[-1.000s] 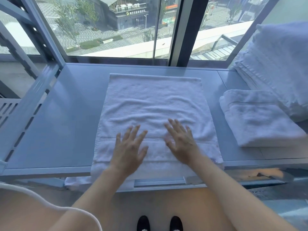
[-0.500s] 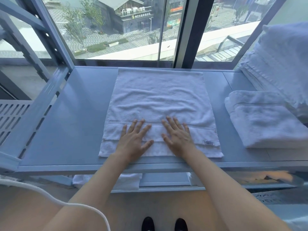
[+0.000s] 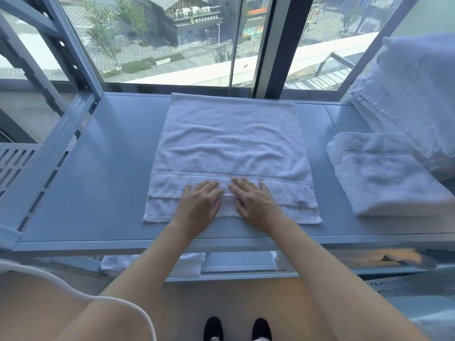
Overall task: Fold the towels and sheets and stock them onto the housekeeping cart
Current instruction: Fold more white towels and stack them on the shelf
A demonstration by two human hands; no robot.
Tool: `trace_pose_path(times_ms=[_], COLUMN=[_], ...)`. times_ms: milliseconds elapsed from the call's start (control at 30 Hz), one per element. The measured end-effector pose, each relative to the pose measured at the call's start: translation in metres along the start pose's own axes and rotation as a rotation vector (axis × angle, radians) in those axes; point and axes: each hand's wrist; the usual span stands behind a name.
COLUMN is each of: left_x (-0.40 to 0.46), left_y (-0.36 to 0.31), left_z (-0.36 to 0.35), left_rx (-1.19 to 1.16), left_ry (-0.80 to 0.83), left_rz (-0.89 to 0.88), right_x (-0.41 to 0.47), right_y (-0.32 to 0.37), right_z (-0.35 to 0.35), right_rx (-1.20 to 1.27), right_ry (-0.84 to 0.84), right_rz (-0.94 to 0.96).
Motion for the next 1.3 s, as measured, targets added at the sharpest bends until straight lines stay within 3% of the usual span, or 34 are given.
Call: trace_pose_path(times_ms=[133,333,533,767,967,1133,1300], left_x=[-0.007,-0.015,-0.003,-0.041,-0.008,-0.010,-0.087], left_y=[0.028,0.071,0.048,0.098,0.088,0.083,0.067], left_z=[0.014,0.033,0.024,0.031,0.053,0.088,0.062], left_rx=[-0.041,-0.047,-0.049,0.021,-0.004,-0.011,-0.076], left_ry=[-0.063,-0.076,-0.080,-0.321,-0.309,-0.443,-0.372], left_rz=[0.041,0.136,0.075,0.234,0.294,0.185,0.195], right_x=[-0.014,-0.045,-0.031,-0.075,-0.046,-0.048,-0.101], right_y=[-0.024,-0.076,-0.073,-0.091,-0.098,-0.100,-0.089], right_z=[0.017,0.043,0.046,0.041,0.055,0.090,0.058], right_rx=[0.035,0.088,0.138,0.063,0.045,0.053,0.134], right_ry=[-0.037,-0.166,-0.292,-0.360,-0.359,-0.601,-0.389], right_rz=[-0.001,-0.230,-0.459,-0.380,-0.432,-0.365,-0.398])
Point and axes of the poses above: each hand's wrist, its own x-axis towards the middle knuckle, its own z-axis out of the back of the hand, y = z × x, and after that the axes turned 14 degrees about -y, right-handed
